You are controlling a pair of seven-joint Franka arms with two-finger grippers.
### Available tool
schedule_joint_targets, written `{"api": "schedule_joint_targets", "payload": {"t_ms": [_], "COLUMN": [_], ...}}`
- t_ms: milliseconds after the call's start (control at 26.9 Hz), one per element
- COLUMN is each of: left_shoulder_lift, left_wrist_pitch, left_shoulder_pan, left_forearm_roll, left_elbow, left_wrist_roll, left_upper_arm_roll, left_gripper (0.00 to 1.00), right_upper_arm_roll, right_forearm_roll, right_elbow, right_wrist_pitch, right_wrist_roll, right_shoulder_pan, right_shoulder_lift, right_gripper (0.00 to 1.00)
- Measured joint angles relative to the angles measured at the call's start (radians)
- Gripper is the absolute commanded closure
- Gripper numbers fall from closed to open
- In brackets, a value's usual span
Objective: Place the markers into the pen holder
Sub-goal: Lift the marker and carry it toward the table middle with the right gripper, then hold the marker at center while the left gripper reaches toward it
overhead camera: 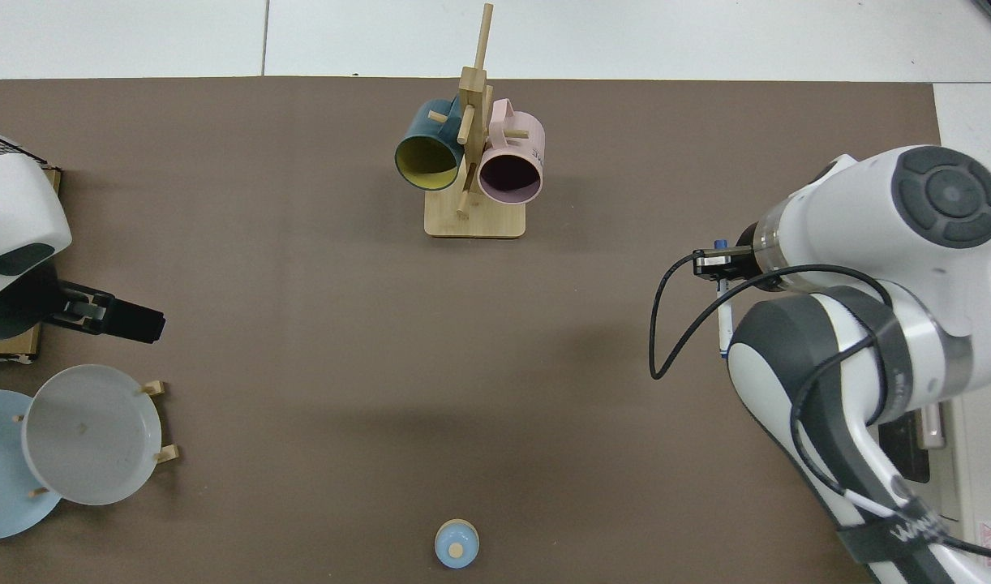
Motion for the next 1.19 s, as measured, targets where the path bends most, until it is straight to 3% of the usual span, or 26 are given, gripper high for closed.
{"api": "schedule_joint_targets", "payload": {"t_ms": [298, 818, 1190], "left_shoulder_lift": [0.0, 0.0, 0.0], "left_wrist_pitch": [0.046, 0.099, 0.098], "left_shoulder_pan": [0.0, 0.0, -0.003], "left_forearm_roll": [0.0, 0.0, -0.093], "left_elbow": [0.0, -0.002, -0.011], "left_wrist_roll": [0.028, 0.392, 0.637], "left_upper_arm_roll": [0.012, 0.015, -0.008], "left_gripper": [0.0, 0.01, 0.01], "right_upper_arm_roll": [0.002, 0.006, 0.007], "right_forearm_roll": [0.091, 0.143, 0.161], "right_elbow": [0.047, 0.081, 0.085], "right_wrist_pitch": [-0.141, -0.132, -0.07], "right_wrist_roll": [0.082, 0.934, 1.372], "right_shoulder_pan": [0.002, 0.181, 0.33], "right_shoulder_lift": [-0.09, -0.095, -0.064], "right_gripper": [1.0, 1.0, 1.0]}}
